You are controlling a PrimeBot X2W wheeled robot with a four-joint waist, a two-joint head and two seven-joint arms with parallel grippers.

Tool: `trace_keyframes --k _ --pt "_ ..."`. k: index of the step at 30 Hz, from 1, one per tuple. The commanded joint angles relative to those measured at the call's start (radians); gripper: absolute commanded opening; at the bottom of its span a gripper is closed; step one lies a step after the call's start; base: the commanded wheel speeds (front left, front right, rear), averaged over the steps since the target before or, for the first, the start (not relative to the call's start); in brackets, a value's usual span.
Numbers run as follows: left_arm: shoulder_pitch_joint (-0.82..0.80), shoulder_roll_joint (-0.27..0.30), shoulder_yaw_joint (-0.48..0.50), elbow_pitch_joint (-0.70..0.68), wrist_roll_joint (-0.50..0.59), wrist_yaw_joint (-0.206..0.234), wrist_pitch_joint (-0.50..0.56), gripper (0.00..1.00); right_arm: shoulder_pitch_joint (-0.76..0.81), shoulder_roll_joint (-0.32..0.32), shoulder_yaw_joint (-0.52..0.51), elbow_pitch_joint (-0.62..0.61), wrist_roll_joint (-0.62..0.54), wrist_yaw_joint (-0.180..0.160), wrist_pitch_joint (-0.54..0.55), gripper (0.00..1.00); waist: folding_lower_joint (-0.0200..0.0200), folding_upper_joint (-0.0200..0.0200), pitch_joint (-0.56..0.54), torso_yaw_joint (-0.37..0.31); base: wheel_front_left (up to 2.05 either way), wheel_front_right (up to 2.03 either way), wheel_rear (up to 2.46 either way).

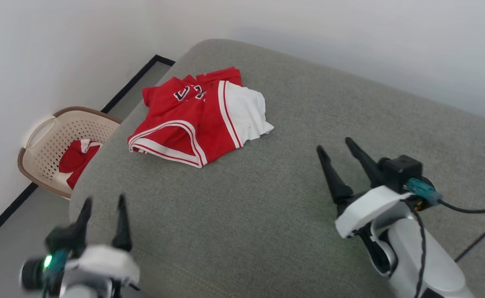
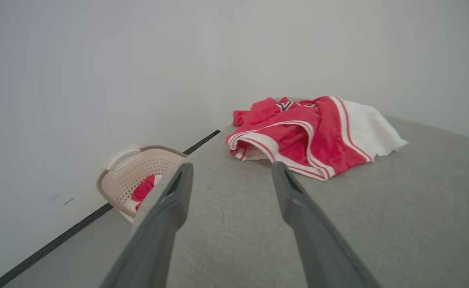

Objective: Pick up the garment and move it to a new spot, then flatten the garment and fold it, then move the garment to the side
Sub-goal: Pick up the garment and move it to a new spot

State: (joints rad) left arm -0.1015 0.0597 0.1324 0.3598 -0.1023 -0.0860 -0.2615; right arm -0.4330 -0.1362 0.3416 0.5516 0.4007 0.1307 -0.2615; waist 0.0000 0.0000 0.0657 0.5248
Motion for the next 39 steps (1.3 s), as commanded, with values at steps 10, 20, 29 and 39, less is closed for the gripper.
trace_keyframes --k 10,20,29,39 --pt "-0.380 0.161 -0.078 0.237 -0.074 -0.044 0.021 1.00 -0.011 -0.015 -0.012 -0.089 -0.037 0.000 -0.005 1.00 0.0000 0.0000 0.169 -0.190 0.00 0.00 0.00" --pt "-0.593 0.412 -0.288 0.424 -0.442 -0.044 0.371 1.00 -0.050 0.007 -0.033 -0.129 -0.057 0.000 -0.005 1.00 0.0000 0.0000 0.297 -0.350 0.00 0.00 0.00" --pt "-0.617 0.578 -0.407 0.416 -0.749 -0.044 0.647 1.00 -0.083 0.037 -0.025 -0.163 -0.079 0.000 -0.005 1.00 0.0000 0.0000 0.395 -0.436 0.00 0.00 0.00" --pt "-0.622 0.560 -0.470 0.507 -0.886 -0.043 0.726 1.00 -0.127 0.052 -0.019 -0.197 -0.114 0.000 -0.005 1.00 0.0000 0.0000 0.490 -0.490 0.00 0.00 0.00"
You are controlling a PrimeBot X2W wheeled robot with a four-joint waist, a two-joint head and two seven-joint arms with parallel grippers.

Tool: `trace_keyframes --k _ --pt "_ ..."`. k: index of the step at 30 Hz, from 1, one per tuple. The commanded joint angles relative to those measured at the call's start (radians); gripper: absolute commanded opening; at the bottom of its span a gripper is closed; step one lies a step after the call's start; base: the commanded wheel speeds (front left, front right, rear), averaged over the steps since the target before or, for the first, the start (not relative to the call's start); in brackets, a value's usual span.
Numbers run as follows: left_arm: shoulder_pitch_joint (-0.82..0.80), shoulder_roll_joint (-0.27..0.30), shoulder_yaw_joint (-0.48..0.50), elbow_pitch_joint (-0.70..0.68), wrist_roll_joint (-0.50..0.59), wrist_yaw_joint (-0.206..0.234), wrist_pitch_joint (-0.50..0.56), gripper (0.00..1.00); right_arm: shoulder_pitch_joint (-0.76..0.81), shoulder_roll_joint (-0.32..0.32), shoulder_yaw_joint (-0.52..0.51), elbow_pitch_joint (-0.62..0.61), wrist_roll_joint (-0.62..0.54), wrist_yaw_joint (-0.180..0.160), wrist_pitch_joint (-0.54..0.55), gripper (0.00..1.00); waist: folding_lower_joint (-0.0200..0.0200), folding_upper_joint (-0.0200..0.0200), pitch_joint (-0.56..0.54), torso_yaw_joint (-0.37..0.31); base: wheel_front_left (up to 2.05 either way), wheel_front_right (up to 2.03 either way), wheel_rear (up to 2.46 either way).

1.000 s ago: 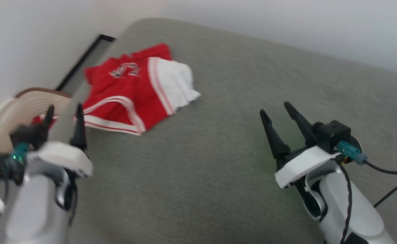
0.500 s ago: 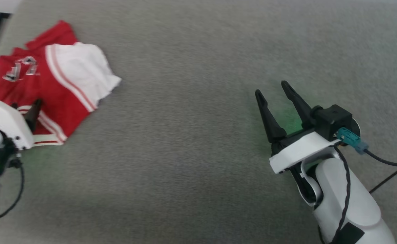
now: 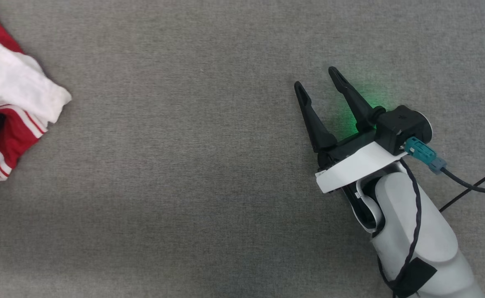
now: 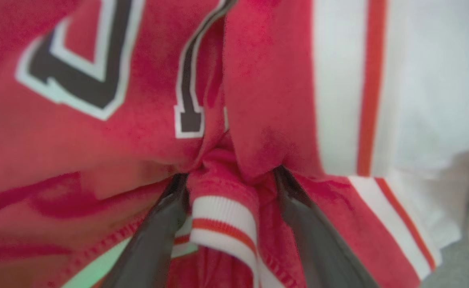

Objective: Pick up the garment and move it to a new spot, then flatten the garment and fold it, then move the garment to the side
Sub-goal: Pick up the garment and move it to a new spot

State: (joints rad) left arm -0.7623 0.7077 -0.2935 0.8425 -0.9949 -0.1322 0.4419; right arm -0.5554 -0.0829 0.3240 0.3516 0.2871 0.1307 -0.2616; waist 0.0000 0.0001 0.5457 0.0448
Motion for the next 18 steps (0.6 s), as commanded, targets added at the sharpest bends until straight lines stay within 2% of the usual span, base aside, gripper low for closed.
trace_keyframes --k 1,3,4,5,6,7,10,18 --pt "0.038 -0.098 -0.055 0.035 -0.003 0.003 0.035 1.00 -0.004 0.000 0.000 0.001 -0.003 0.000 -0.005 1.00 0.0000 -0.0001 0.013 -0.014 0.00 0.00 0.00" --pt "0.042 -0.119 -0.074 0.050 -0.027 0.003 0.056 1.00 -0.001 0.000 -0.001 -0.003 -0.008 0.000 -0.003 1.00 0.0000 -0.0001 0.015 -0.018 0.00 0.00 0.00" --pt "0.041 -0.127 -0.084 0.056 -0.035 0.003 0.063 0.80 0.000 0.000 -0.003 -0.005 -0.009 0.000 -0.003 1.00 0.0000 -0.0001 0.015 -0.019 0.00 0.00 0.00" --pt "0.040 -0.131 -0.093 0.059 -0.038 0.003 0.066 0.41 0.001 0.001 -0.004 -0.008 -0.011 0.000 -0.003 1.00 0.0000 -0.0001 0.013 -0.018 0.00 0.00 0.00" --pt "0.039 -0.133 -0.100 0.058 -0.045 0.003 0.062 0.09 0.003 0.001 -0.005 -0.011 -0.013 0.000 -0.003 1.00 0.0000 -0.0001 0.010 -0.017 0.00 0.00 0.00" --pt "0.039 -0.135 -0.105 0.059 -0.051 0.003 0.049 0.00 0.005 0.001 -0.007 -0.014 -0.015 0.000 -0.003 1.00 0.0000 -0.0001 0.006 -0.015 0.00 0.00 0.00" --pt "0.030 -0.128 -0.112 0.053 -0.072 -0.001 0.007 0.00 0.010 0.001 -0.006 -0.018 -0.019 0.000 -0.003 1.00 0.0000 -0.0001 -0.017 -0.006 0.00 0.00 0.00" --pt "0.015 -0.029 -0.131 0.026 -0.066 0.000 -0.195 0.00 0.053 0.010 0.003 0.003 0.004 0.000 -0.003 1.00 0.0000 -0.0001 -0.172 0.012 0.00 0.00 0.00"
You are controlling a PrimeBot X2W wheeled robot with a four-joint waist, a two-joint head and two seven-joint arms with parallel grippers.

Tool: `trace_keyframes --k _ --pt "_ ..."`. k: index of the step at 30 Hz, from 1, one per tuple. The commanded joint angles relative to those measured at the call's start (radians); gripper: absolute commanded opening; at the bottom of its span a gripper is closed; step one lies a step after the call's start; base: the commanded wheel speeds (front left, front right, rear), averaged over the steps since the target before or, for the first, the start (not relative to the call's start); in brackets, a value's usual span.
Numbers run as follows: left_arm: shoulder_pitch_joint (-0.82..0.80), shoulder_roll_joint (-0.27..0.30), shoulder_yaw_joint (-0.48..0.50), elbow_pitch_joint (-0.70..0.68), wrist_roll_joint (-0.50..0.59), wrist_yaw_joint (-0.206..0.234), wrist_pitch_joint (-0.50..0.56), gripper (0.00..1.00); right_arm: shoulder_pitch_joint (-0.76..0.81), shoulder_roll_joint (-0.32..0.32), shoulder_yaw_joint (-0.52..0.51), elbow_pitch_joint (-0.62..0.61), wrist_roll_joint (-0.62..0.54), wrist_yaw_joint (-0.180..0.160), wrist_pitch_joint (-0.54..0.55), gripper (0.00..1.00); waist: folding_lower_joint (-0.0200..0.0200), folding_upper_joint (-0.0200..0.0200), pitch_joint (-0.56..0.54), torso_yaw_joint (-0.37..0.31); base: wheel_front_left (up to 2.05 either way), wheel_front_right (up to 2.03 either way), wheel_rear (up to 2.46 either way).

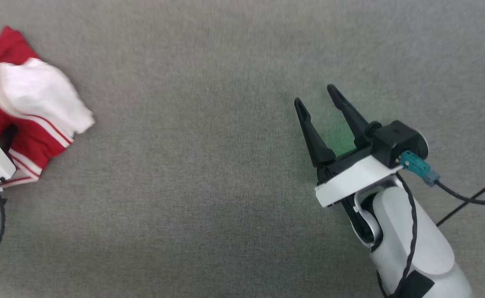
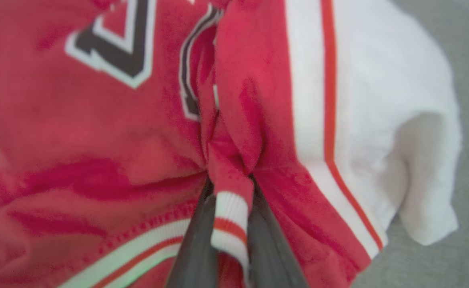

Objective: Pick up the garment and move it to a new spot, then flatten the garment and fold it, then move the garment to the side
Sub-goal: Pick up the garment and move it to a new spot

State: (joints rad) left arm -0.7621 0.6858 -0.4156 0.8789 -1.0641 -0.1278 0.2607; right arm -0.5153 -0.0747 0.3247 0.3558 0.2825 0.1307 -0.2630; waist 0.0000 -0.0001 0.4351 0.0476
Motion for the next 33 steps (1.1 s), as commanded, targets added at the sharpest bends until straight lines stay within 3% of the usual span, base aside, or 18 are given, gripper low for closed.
trace_keyframes --k 1,7,15,18,21,29,33 --pt "0.008 0.005 -0.010 -0.018 0.003 -0.004 -0.043 0.00 0.020 0.003 0.002 0.002 0.011 0.000 -0.002 1.00 0.0000 0.0001 -0.080 0.009 0.00 0.00 0.00" --pt "0.000 0.015 -0.075 -0.161 -0.030 -0.004 -0.115 0.00 0.069 0.010 -0.042 -0.001 0.036 0.000 -0.002 1.00 0.0000 0.0001 -0.173 -0.020 0.00 0.00 0.00" --pt "0.003 0.019 -0.191 -0.446 -0.056 -0.004 -0.083 0.00 0.123 0.019 -0.100 -0.029 0.052 0.000 -0.002 1.00 0.0000 0.0001 -0.190 -0.112 0.00 0.00 0.00" --pt "-0.030 -0.008 -0.240 -0.526 -0.046 -0.004 -0.055 0.00 0.133 0.023 -0.117 -0.047 0.062 0.000 -0.002 1.00 0.0000 0.0001 -0.173 -0.156 0.00 0.00 0.00" --pt "-0.053 -0.069 -0.296 -0.580 -0.071 -0.004 -0.014 0.00 0.139 0.023 -0.134 -0.058 0.074 0.000 -0.002 1.00 0.0000 0.0001 -0.159 -0.200 0.00 0.00 0.00" --pt "-0.130 -0.184 -0.408 -0.562 -0.093 -0.003 0.048 0.00 0.123 0.023 -0.159 -0.091 0.135 0.000 -0.002 1.00 0.0000 0.0001 -0.114 -0.319 0.00 0.00 0.00" --pt "-0.159 -0.196 -0.482 -0.487 -0.072 -0.003 0.071 0.00 0.131 0.024 -0.169 -0.102 0.169 0.000 -0.002 1.00 0.0000 0.0001 -0.091 -0.377 0.00 0.00 0.00"
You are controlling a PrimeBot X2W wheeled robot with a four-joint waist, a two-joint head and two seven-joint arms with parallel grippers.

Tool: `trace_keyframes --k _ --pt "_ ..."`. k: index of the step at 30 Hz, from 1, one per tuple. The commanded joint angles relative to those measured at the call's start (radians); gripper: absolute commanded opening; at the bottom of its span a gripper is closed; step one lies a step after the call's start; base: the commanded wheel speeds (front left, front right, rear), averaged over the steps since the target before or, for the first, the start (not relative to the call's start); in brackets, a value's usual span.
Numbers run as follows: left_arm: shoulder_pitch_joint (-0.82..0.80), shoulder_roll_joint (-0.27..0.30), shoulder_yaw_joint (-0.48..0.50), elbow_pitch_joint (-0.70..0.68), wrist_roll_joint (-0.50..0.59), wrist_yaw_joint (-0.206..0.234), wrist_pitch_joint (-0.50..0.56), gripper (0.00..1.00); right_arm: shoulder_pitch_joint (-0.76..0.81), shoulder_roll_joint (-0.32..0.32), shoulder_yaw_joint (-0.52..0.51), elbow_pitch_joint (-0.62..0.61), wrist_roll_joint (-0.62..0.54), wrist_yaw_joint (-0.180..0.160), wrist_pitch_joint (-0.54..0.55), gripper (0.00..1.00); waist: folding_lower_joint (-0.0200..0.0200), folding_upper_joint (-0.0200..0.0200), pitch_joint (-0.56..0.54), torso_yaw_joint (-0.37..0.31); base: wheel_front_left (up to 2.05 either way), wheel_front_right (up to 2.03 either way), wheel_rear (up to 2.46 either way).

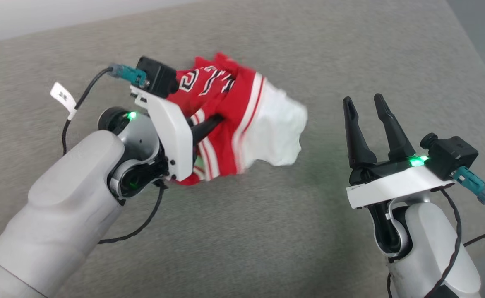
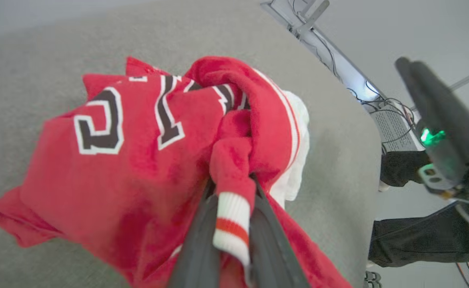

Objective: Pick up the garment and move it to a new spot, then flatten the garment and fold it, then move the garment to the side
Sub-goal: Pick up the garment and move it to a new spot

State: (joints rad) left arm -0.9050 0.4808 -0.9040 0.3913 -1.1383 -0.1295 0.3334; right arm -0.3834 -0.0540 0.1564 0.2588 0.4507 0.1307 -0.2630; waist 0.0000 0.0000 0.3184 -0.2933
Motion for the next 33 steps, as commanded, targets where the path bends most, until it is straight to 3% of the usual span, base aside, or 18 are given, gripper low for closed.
trace_keyframes --k 1,11,21,22,23,24,26,27,28,33 --pt "-0.020 0.008 -0.007 0.024 -0.004 -0.001 0.001 0.00 -0.002 0.003 0.002 -0.008 0.010 0.000 -0.002 1.00 0.0000 0.0000 0.032 -0.050 0.00 0.00 0.00" --pt "-0.054 0.076 -0.170 0.246 0.031 0.003 0.092 0.00 0.015 0.004 0.027 -0.026 0.096 0.000 -0.002 1.00 0.0000 0.0000 0.081 -0.162 0.00 0.00 0.00" --pt "-0.117 0.133 -0.339 0.315 0.102 0.018 0.130 0.00 0.005 0.003 0.030 -0.044 0.130 0.000 -0.002 1.00 0.0000 0.0000 0.129 -0.185 0.00 0.00 0.00" --pt "-0.129 0.133 -0.342 0.309 0.103 0.018 0.111 0.12 0.006 0.003 0.027 -0.041 0.126 0.000 -0.002 1.00 0.0000 0.0000 0.127 -0.178 0.00 0.00 0.00" --pt "-0.145 0.132 -0.339 0.304 0.099 0.018 0.087 0.53 0.004 0.003 0.025 -0.037 0.122 0.000 -0.002 1.00 0.0000 0.0000 0.123 -0.169 0.00 0.00 0.00" --pt "-0.158 0.130 -0.336 0.304 0.090 0.018 0.068 0.73 0.002 0.003 0.021 -0.034 0.114 0.000 -0.002 1.00 0.0000 0.0000 0.117 -0.158 0.00 0.00 0.00" --pt "-0.178 0.128 -0.338 0.289 0.078 0.018 0.036 0.77 0.000 0.002 0.015 -0.025 0.094 0.000 -0.002 1.00 0.0000 0.0000 0.099 -0.131 0.00 0.00 0.00" --pt "-0.187 0.124 -0.337 0.281 0.072 0.018 0.016 0.96 -0.001 0.002 0.009 -0.021 0.083 0.000 -0.002 1.00 0.0000 0.0000 0.086 -0.115 0.00 0.00 0.00" --pt "-0.194 0.121 -0.335 0.273 0.064 0.014 -0.002 1.00 -0.003 0.002 0.006 -0.018 0.072 0.000 -0.002 1.00 0.0000 0.0000 0.076 -0.101 0.00 0.00 0.00" --pt "-0.208 0.081 -0.344 0.211 0.043 0.001 -0.094 1.00 0.004 0.003 -0.026 -0.008 0.008 0.000 -0.002 1.00 0.0000 0.0000 0.015 -0.012 0.00 0.00 0.00"
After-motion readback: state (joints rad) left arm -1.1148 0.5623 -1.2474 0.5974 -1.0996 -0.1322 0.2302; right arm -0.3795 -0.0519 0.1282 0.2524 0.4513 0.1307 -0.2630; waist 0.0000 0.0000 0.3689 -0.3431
